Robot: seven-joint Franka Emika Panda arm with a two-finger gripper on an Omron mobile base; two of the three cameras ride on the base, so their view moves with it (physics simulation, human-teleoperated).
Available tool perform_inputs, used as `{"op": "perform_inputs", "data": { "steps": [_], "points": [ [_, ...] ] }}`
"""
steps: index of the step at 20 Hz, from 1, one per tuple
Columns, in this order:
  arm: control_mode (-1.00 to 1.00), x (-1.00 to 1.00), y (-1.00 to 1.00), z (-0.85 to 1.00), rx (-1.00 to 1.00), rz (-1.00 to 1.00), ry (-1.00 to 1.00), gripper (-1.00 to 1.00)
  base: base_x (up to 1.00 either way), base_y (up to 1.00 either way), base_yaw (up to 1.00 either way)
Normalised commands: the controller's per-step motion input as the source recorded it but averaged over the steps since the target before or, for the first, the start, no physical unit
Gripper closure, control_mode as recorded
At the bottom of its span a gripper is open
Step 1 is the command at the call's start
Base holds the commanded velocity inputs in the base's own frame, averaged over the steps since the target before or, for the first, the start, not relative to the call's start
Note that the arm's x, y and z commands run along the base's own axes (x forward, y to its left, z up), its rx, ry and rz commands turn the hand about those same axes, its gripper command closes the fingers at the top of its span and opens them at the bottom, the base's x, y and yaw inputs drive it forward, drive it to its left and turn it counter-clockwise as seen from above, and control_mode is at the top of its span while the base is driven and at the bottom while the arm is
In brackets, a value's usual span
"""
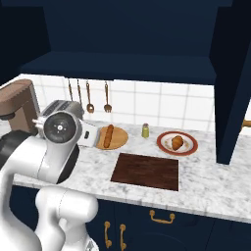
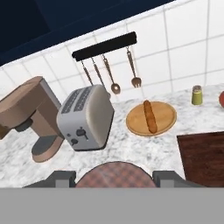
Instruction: From the different types of pastries on the counter, select a croissant and place it on the cutting board. Then retrieve a jar of jam from the cabinet and place it alongside the croissant on the cutting board.
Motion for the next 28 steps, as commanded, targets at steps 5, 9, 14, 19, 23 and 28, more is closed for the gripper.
{"op": "perform_inputs", "data": {
  "steps": [5, 9, 14, 19, 23, 28],
  "points": [
    [-1.00, 0.00, -0.28, -0.51, -0.03, 0.01, -0.06, 1.00, 0.00, 0.00, 0.00],
    [-1.00, 0.01, -0.23, -0.53, -0.07, 0.00, -0.12, 1.00, 0.00, 0.00, 0.00],
    [-1.00, 0.14, -0.05, -0.55, -0.10, 0.00, -0.19, 1.00, 0.00, 0.00, 0.00],
    [-1.00, 0.29, 0.00, -0.51, -0.06, 0.00, -0.10, 1.00, 0.00, 0.00, 0.00],
    [-1.00, 0.25, -0.01, -0.03, 0.02, 0.00, 0.19, 1.00, 0.00, 0.00, 0.00],
    [-1.00, 0.12, -0.05, -0.08, 0.01, 0.01, 0.17, 1.00, 0.00, 0.00, 0.00]
  ]
}}
